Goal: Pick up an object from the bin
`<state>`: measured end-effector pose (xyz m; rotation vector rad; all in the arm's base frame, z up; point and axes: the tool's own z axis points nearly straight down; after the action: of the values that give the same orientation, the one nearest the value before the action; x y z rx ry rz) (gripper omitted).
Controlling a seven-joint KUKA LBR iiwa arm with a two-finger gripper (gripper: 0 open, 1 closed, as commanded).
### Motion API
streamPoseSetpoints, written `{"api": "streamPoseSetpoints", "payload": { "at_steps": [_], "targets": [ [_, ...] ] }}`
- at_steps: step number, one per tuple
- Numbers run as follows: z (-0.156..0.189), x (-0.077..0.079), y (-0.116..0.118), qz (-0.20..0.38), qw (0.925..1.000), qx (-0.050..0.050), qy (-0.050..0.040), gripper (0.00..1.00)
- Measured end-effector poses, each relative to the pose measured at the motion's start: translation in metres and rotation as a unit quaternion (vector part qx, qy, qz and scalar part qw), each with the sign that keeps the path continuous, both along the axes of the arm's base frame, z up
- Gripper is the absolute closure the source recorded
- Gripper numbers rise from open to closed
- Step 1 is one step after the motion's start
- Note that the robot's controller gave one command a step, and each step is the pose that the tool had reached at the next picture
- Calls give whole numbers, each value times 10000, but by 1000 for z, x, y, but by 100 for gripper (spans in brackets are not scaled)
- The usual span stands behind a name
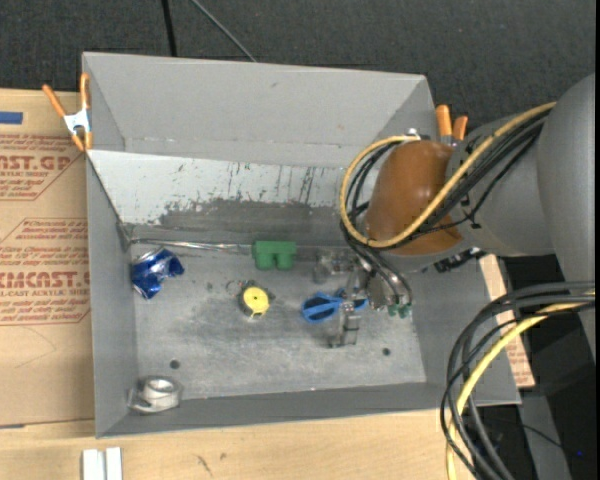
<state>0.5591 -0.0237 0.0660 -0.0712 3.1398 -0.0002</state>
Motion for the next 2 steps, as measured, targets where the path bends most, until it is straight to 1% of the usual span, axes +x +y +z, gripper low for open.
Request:
{"api": "streamPoseSetpoints", "payload": {
  "at_steps": [1,2],
  "targets": [
    [0,0,0,-1,10000,1,-3,0],
    [0,1,0,-3,10000,1,-19,100]
  ]
}}
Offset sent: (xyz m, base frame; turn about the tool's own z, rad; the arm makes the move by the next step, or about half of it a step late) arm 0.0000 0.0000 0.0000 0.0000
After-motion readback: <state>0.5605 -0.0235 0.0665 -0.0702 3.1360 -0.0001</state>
